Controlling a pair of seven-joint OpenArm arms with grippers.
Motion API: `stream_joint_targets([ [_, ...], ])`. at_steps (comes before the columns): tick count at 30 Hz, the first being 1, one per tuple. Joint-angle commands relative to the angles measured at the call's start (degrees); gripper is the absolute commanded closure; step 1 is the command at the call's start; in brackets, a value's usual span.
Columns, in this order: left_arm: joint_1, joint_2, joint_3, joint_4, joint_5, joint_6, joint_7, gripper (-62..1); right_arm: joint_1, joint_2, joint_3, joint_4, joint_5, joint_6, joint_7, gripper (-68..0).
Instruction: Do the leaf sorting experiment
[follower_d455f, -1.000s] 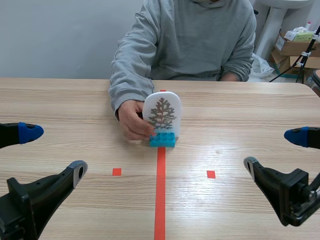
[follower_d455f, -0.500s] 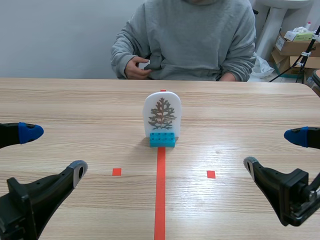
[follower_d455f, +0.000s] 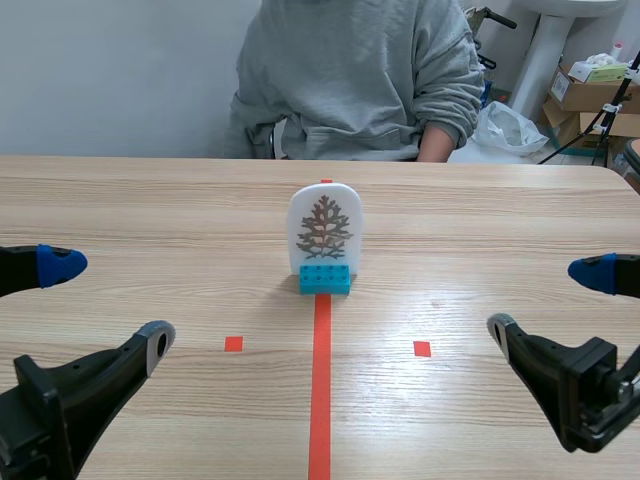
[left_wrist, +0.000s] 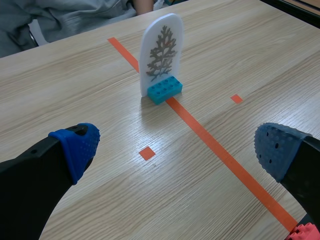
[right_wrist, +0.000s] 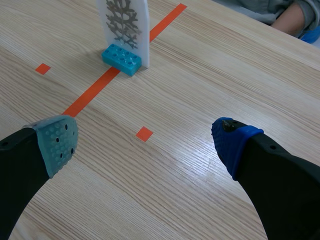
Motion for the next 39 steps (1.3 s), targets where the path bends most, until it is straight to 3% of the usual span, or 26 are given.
stream_joint_targets([
  [1,0.0,0.31,-0.04,1.18,-0.33,0.11,-0.94,-62.3,0.17,-0.02,0.52,0.74,0.2,0.02,0.83,-54.7],
  [17,-0.02,0.31,-0.04,1.18,-0.24,0.11,-0.81,-62.3,0.17,-0.02,0.52,0.74,0.2,0.02,0.81,-54.7],
  [22,-0.68,0.31,-0.04,1.18,-0.04,0.09,2.8,-62.3,0.17,-0.02,0.52,0.74,0.17,0.02,0.39,-54.7],
  [28,-5.49,1.4,-0.02,0.66,5.53,-2.4,9.42,-62.3,0.17,-0.02,0.52,0.74,0.17,0.02,0.2,-54.7],
  [33,-14.62,1.38,2.78,-5.84,7.37,-5.25,9.55,-62.3,0.2,-0.02,0.52,0.74,0.17,0.02,0.22,-54.7],
  [39,-30.64,1.22,12.02,-20.68,8.96,-7.26,9.14,-62.3,0.2,-0.02,0.52,0.74,0.17,0.02,0.22,-54.7],
])
